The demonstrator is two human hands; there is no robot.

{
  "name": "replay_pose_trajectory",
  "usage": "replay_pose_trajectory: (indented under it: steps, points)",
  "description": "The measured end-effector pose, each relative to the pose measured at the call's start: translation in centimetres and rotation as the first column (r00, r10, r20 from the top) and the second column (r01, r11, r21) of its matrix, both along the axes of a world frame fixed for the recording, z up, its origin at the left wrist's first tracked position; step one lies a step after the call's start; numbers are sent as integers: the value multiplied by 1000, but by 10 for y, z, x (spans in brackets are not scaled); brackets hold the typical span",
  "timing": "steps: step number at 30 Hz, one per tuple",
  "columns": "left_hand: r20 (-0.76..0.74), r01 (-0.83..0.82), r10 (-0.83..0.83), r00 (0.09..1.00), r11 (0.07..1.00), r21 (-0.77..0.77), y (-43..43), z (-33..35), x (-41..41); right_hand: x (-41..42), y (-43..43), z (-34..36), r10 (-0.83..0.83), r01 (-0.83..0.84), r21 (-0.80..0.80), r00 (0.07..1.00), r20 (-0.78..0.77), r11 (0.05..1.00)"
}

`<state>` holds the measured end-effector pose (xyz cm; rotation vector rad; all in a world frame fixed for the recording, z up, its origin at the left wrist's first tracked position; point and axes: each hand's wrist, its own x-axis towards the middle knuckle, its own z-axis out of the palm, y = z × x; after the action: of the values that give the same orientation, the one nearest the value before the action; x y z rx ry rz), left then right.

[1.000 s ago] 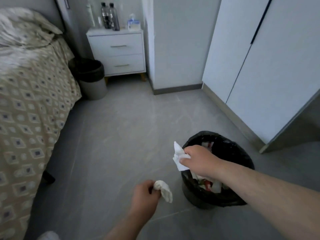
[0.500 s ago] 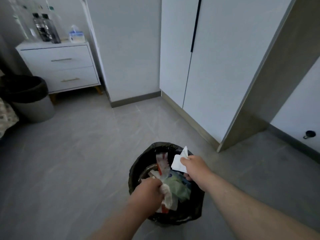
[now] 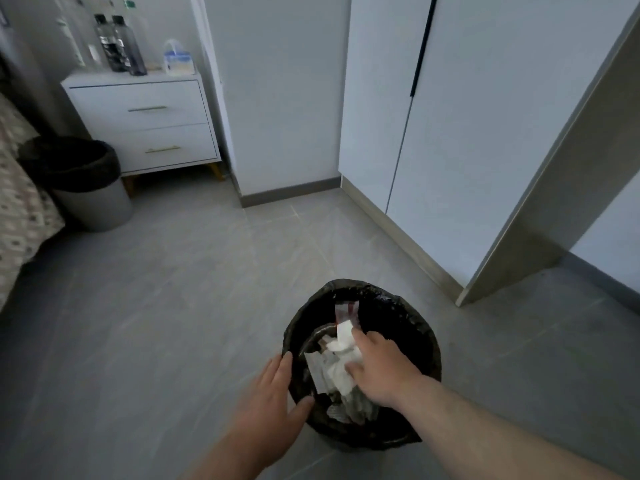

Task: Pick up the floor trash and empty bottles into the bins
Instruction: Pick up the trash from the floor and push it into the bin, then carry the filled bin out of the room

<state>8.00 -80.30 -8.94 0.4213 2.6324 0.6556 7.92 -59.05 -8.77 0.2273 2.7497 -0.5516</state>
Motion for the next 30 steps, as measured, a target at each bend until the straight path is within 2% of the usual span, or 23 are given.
replay_pose_trajectory:
  steps: [2,4,7,10,17,20,24,27,30]
  points:
    - [60,2,-6,998,998,63,-10,-3,1,-1,-6,-1,96,-99,71,994,42,992]
    - [96,-20,11,995,996,90,-19,3,3,-4,-8,8,106,-107,95,994,22,990]
    - [99,-91,83,992,992,88,-33,23,4,-8,-5,33,-42,39,-31,994,-105,999]
    - [77,-144,136,988,983,115,-44,40,-1,-6,-3,49,-108,94,-73,971,-215,993]
    - [63,-240,232,971,933,269,-39,39,-40,-33,-34,36,-74,25,-169,955,-287,985]
    - [29,-253,255,966,925,283,-19,25,-76,-60,-44,25,-72,-4,-201,925,-373,980]
    - [54,-253,249,967,908,335,6,5,-105,-79,-45,11,-167,38,-272,868,-467,961]
    - [78,-268,258,963,895,356,14,-10,-108,-84,-36,4,-167,52,-224,831,-531,973]
    - [136,-279,249,959,913,298,20,-17,-99,-72,-14,4,-221,172,-146,857,-466,974]
